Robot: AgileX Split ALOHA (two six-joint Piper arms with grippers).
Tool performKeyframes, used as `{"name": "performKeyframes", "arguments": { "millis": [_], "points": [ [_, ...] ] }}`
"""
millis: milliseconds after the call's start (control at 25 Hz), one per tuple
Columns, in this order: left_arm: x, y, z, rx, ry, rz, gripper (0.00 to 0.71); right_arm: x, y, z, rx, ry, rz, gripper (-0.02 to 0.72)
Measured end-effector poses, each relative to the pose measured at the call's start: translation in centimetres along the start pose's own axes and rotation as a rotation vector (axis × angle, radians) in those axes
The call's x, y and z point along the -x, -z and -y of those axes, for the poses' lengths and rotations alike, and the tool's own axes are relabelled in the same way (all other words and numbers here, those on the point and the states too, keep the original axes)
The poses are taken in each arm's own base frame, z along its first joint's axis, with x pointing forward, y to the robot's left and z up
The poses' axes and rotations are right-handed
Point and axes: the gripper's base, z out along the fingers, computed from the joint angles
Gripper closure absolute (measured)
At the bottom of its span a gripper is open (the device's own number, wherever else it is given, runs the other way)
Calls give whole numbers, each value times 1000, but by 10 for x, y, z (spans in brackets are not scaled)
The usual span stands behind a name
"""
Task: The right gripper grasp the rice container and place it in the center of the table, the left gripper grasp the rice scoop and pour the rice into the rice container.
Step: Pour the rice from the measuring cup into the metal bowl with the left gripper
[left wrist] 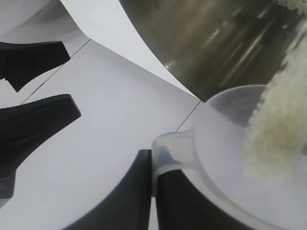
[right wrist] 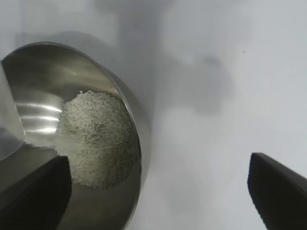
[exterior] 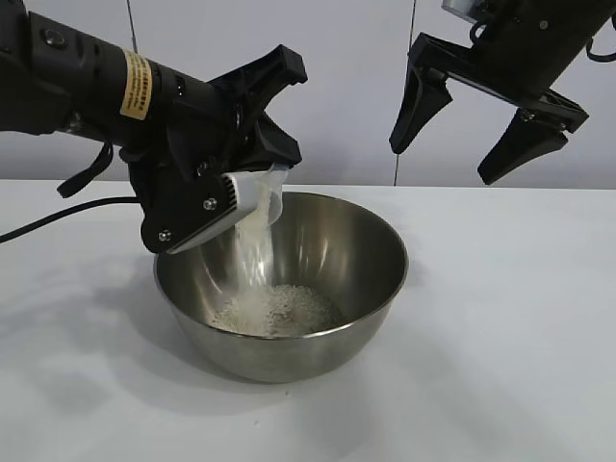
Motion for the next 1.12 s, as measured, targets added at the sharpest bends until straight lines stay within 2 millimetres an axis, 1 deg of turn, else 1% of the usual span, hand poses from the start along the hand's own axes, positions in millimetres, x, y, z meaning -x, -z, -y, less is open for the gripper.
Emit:
{"name": "performKeyframes", "arguments": {
  "millis": [360, 640, 1120],
  "points": [
    [-2, 2, -2, 5, -6, -6, 701, 0, 0, 0, -1, 4, 0, 9],
    [0, 2, -2, 9, -69, 16, 701, 0, 0, 0, -1, 5, 0, 9],
    [1, 2, -2, 11, -75, 20, 701, 0, 0, 0, -5, 8, -1, 9]
  ]
}}
